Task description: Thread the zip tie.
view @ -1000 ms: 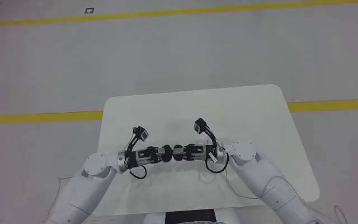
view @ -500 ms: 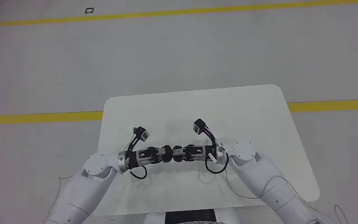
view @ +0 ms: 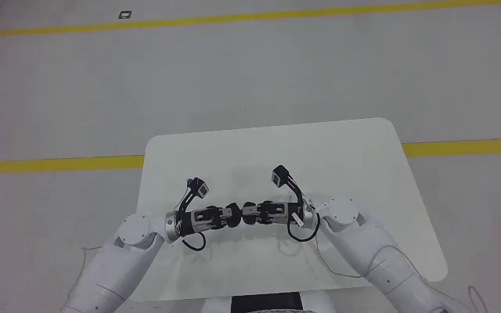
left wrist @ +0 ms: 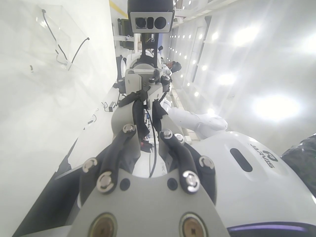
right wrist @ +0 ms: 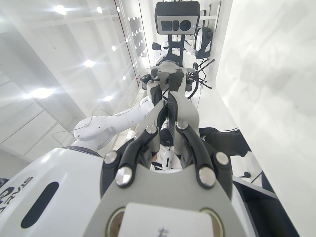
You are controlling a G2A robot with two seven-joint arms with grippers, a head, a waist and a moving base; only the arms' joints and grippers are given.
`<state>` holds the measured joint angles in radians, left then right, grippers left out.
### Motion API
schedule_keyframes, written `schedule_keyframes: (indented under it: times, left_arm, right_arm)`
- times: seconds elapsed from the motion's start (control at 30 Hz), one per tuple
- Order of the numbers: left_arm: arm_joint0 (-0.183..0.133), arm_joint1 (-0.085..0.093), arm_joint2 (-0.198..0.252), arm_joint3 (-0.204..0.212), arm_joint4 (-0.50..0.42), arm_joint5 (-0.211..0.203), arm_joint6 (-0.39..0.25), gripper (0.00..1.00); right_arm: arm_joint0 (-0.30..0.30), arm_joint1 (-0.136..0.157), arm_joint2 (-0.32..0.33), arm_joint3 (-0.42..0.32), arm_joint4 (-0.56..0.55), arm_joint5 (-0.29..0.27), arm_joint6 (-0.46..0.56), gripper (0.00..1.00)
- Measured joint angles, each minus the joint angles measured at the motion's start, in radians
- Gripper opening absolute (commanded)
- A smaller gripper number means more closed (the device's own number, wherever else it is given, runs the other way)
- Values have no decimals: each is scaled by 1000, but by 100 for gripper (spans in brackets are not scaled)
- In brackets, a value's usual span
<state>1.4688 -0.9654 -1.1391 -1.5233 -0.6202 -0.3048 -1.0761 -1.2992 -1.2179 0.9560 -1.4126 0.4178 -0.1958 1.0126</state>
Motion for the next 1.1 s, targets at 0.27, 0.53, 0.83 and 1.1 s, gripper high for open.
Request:
schedule_keyframes:
  times: [0.27, 0.53, 0.83, 1.1]
  left_arm:
    - [-2, 2, 4, -1, -2, -1, 0, 4]
    - [-4, 3, 8, -2, -2, 0, 1, 3]
    - [-8, 5, 14, 1, -1, 4, -3, 0]
    - [-9, 8, 12, -2, -3, 2, -10, 0]
  right_arm:
    - [-2, 2, 0, 0, 3, -1, -7, 0]
    - [-3, 5, 0, -2, 5, -3, -10, 0]
    - [-3, 6, 2, -1, 20, -10, -14, 0]
    - [-6, 8, 7, -1, 37, -10, -17, 100]
